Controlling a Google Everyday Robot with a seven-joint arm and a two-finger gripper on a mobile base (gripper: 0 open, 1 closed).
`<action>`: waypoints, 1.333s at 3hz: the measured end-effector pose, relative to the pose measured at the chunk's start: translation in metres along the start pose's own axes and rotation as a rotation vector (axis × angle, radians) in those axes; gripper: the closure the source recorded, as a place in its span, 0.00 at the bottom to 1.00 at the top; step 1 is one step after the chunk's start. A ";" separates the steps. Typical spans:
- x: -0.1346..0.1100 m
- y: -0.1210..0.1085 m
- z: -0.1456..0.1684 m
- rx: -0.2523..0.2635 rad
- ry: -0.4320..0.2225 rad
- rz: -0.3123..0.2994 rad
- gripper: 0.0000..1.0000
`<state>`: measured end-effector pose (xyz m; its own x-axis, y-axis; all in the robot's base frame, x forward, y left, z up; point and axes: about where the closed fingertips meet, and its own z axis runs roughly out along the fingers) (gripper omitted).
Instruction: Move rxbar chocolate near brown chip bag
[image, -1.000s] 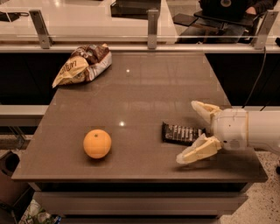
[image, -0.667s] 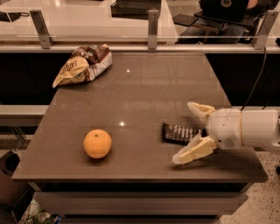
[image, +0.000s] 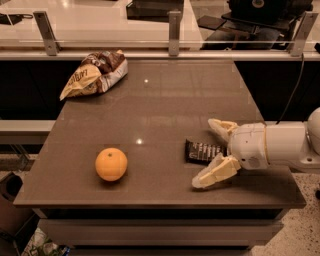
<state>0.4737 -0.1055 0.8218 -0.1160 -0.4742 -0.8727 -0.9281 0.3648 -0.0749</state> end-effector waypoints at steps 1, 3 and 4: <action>0.003 0.001 0.005 -0.010 0.003 0.008 0.00; 0.004 0.003 0.011 -0.011 0.008 0.009 0.40; 0.003 0.004 0.011 -0.013 0.008 0.008 0.62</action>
Offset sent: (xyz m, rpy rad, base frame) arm 0.0019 0.0061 -0.0182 -0.0048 0.0242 -0.0133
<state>0.4742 -0.0966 0.8130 -0.1258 -0.4775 -0.8696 -0.9315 0.3584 -0.0620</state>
